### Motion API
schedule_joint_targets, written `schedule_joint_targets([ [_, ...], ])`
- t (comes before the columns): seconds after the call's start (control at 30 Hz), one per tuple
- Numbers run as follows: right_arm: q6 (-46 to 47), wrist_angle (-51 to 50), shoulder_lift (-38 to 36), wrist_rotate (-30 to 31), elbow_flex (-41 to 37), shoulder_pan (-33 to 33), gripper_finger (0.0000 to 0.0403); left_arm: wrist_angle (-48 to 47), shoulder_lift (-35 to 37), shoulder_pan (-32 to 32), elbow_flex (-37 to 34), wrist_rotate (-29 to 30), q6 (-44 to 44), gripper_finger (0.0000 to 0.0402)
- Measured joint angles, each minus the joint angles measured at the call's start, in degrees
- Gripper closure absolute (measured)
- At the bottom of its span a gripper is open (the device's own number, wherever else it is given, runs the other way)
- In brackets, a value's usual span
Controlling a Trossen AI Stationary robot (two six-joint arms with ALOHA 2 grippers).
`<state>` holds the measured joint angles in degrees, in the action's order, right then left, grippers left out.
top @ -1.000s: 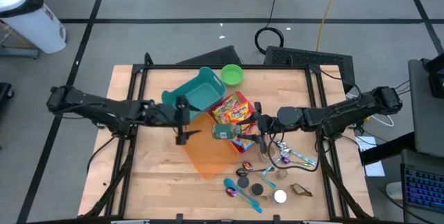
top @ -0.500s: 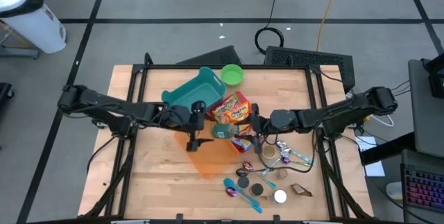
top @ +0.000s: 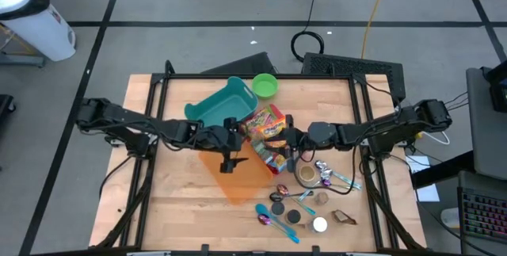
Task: Pick & Place Food Item
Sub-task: Put the green seasoning bottle into the green bin
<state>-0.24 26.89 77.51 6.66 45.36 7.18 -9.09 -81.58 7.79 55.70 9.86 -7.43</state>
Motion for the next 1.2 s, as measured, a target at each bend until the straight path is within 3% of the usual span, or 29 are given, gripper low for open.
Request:
schedule_joint_targets([
  [0.23,-0.8,-0.1,0.0,-3.9,0.0,0.0,0.0393,0.9,-0.3,0.0,-0.1,2.2,0.1,0.0044],
  [0.33,-0.5,0.0,0.0,-3.9,0.0,0.0,0.0396,0.7,-0.3,0.0,0.0,2.2,0.1,0.0049],
  [0.47,2.4,-2.0,0.1,-3.9,0.0,0.0,0.0345,0.8,-0.3,0.0,0.0,2.2,0.2,0.005],
  [0.7,9.2,-3.4,5.8,-3.4,1.1,1.3,0.0171,0.7,-0.3,-0.1,0.0,2.2,0.0,0.0048],
  [0.77,9.5,-7.9,7.7,-3.0,2.3,2.0,0.0126,0.8,-0.3,-0.1,0.0,2.2,-0.6,0.0048],
  [0.83,10.2,-14.3,10.3,1.2,5.1,2.7,0.0093,0.8,-0.3,-0.1,0.0,2.2,-0.9,0.0048],
  [0.97,11.8,-26.3,14.7,11.2,9.9,4.1,0.0067,1.1,-0.3,-0.1,0.0,2.3,-0.9,0.0048],
  [1.2,14.5,-27.1,20.1,13.4,12.4,4.9,0.0087,2.0,-0.3,-0.1,0.0,2.4,-0.8,0.0048],
])
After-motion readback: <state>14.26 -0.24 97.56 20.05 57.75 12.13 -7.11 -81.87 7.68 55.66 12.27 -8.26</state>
